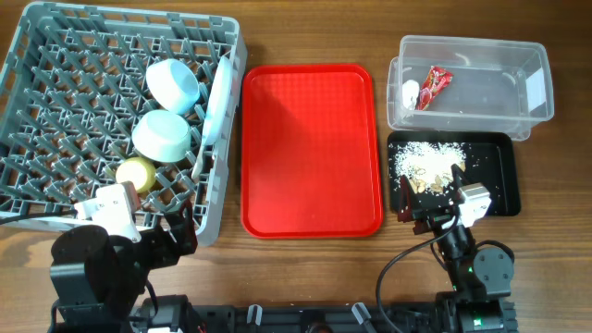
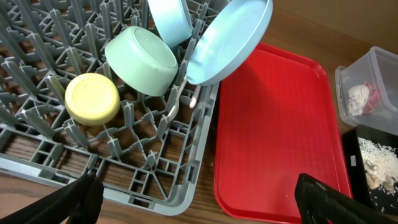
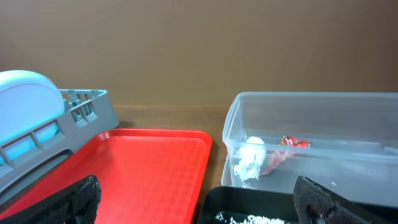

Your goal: Sort waste into correct bins and load items into the dishwasher rack

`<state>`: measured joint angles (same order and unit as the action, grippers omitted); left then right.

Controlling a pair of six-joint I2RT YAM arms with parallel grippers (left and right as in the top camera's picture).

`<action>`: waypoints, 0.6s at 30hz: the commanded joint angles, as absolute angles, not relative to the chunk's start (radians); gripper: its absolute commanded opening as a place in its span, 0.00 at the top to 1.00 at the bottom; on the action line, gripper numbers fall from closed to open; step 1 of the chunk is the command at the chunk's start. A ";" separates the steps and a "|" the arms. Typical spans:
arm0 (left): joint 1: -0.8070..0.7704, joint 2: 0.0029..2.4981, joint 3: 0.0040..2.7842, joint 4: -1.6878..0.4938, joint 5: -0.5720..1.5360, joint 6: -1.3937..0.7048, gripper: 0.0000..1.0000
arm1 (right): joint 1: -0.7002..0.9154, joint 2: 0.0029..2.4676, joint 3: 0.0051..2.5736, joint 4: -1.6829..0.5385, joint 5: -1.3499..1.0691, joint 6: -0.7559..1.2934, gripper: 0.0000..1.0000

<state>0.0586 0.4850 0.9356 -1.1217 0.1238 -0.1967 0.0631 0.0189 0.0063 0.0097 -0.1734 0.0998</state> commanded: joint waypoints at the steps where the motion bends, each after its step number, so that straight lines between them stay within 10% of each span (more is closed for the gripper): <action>1: 0.052 0.478 0.929 -1.120 0.118 -0.191 0.00 | 0.070 0.002 0.005 0.014 -0.194 0.041 0.00; 18: 0.052 0.478 0.929 -1.120 0.118 -0.191 0.00 | 0.070 0.005 0.005 0.014 -0.195 0.028 0.00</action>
